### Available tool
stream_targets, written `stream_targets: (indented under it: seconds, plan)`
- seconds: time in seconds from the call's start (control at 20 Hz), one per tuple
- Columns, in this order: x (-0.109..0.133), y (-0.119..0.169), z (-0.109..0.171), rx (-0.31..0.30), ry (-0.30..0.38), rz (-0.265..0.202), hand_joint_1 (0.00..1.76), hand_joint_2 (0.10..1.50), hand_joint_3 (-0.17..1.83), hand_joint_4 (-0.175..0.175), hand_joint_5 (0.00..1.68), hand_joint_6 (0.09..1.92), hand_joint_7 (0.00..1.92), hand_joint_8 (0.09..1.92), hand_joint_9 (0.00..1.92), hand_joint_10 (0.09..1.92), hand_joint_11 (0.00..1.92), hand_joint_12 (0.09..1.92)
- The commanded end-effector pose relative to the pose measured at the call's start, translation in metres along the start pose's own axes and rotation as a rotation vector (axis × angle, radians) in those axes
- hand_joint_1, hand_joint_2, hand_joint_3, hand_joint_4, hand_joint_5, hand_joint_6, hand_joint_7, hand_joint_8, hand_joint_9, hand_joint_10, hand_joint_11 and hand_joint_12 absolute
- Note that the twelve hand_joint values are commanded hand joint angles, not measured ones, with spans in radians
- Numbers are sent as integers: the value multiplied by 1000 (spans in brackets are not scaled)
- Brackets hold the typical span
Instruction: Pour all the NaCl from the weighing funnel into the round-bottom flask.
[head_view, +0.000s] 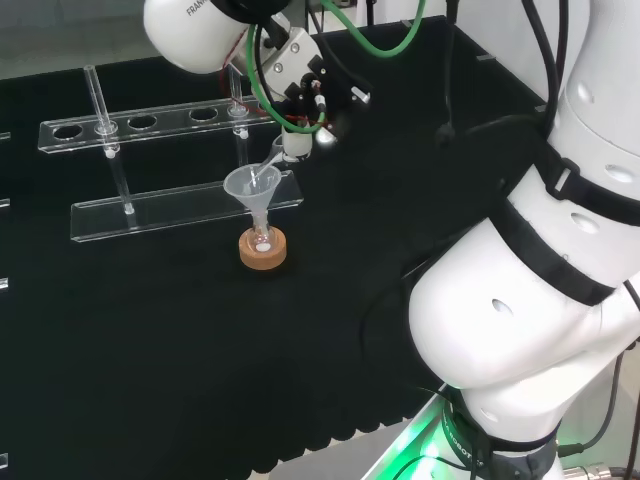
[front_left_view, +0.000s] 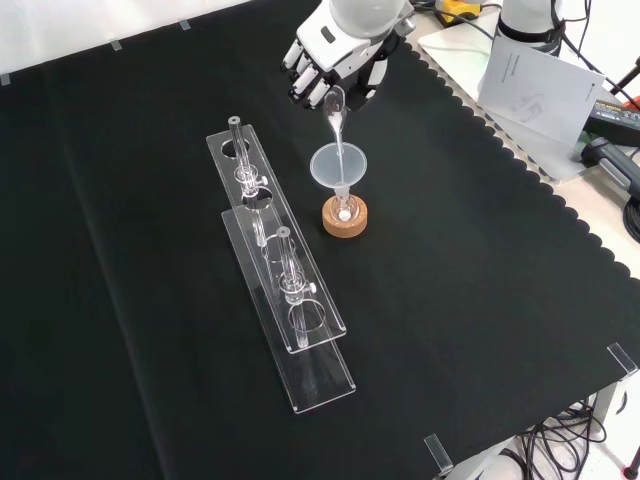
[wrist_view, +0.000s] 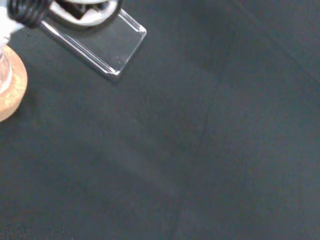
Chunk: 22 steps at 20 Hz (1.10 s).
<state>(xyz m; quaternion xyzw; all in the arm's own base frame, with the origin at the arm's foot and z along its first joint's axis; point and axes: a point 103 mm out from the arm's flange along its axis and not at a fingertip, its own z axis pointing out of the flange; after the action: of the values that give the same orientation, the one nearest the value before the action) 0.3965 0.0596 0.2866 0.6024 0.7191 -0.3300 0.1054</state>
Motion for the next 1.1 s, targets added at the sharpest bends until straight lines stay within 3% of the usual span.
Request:
stream_targets:
  seconds: [0.05, 0.3, 0.7, 1.1]
  plan:
    - [7, 0, -5, 4, -32, 6, 1111, 707, 572, 175, 1260, 663, 751, 624, 1181, 196, 920, 947]
    - [5, 0, -7, -11, -53, -13, 1111, 706, 572, 175, 1261, 662, 751, 624, 1182, 193, 920, 947]
    - [10, -3, -13, 0, -64, 7, 1111, 706, 572, 175, 1262, 660, 751, 623, 1185, 190, 919, 947]
    - [1, -3, -7, -13, -88, -5, 1111, 706, 572, 175, 1262, 659, 751, 623, 1188, 187, 920, 948]
